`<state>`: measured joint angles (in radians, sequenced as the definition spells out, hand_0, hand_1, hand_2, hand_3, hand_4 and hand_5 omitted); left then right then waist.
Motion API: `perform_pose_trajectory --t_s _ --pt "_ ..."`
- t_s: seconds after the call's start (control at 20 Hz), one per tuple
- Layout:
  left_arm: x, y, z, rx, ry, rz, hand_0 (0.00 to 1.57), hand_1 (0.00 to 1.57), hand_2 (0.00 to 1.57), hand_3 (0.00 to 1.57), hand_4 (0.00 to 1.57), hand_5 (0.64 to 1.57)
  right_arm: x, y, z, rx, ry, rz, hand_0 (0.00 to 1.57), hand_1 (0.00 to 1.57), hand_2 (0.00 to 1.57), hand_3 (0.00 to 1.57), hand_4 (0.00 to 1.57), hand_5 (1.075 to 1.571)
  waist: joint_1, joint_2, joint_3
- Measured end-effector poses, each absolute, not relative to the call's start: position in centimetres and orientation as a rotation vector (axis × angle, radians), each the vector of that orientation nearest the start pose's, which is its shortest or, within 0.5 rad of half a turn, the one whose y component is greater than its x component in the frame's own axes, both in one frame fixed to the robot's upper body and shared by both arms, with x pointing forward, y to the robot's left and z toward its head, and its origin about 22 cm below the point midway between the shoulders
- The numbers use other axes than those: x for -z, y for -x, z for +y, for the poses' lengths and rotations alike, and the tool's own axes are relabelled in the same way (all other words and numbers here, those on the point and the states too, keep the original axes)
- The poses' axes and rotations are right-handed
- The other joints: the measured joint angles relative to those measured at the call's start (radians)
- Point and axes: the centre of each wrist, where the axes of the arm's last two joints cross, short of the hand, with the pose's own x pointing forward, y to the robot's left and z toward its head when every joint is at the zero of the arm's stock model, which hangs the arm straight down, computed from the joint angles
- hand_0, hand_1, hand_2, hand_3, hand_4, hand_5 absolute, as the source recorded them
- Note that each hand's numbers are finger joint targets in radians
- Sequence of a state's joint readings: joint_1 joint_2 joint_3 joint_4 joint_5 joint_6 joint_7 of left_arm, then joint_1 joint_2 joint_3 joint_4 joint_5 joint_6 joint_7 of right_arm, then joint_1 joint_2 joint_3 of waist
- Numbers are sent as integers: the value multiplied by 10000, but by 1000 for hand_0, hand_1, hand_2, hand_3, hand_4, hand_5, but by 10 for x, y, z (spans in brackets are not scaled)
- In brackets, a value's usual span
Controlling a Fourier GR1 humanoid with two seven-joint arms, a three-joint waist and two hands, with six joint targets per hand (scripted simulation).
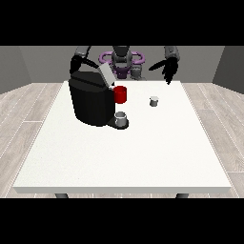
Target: Insert the coffee pod into the coffee machine and close the lid
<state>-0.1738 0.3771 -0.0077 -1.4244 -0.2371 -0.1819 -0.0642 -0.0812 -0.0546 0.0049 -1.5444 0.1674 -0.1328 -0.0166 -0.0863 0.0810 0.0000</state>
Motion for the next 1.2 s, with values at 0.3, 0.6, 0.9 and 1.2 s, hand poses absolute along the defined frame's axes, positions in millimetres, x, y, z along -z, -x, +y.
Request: perform_pose_trajectory --t_s 0.3,0.6,0.9,1.2 --pt "-48 -311 323 7388 -3981 -14673 0 0 0 0 0 1571 -21 -272 -211 -922 2199 -16760 0 0 0 0 0 1571 -364 741 -3" --pt "-41 -328 333 8057 -4526 -13976 0 0 0 0 0 1571 -24 -279 -203 -1156 1978 -16632 0 0 0 0 0 1571 -607 1190 -3" --pt "-31 -344 324 8592 -5178 -13722 488 488 724 486 0 1571 -24 -291 -204 -1183 1822 -16466 0 0 0 0 0 1571 -552 1412 -4" --pt "-22 -354 314 9230 -6148 -14036 1071 1071 1107 914 448 1571 -21 -297 -196 -1324 1825 -16255 0 0 0 0 0 1571 -477 1460 -3"
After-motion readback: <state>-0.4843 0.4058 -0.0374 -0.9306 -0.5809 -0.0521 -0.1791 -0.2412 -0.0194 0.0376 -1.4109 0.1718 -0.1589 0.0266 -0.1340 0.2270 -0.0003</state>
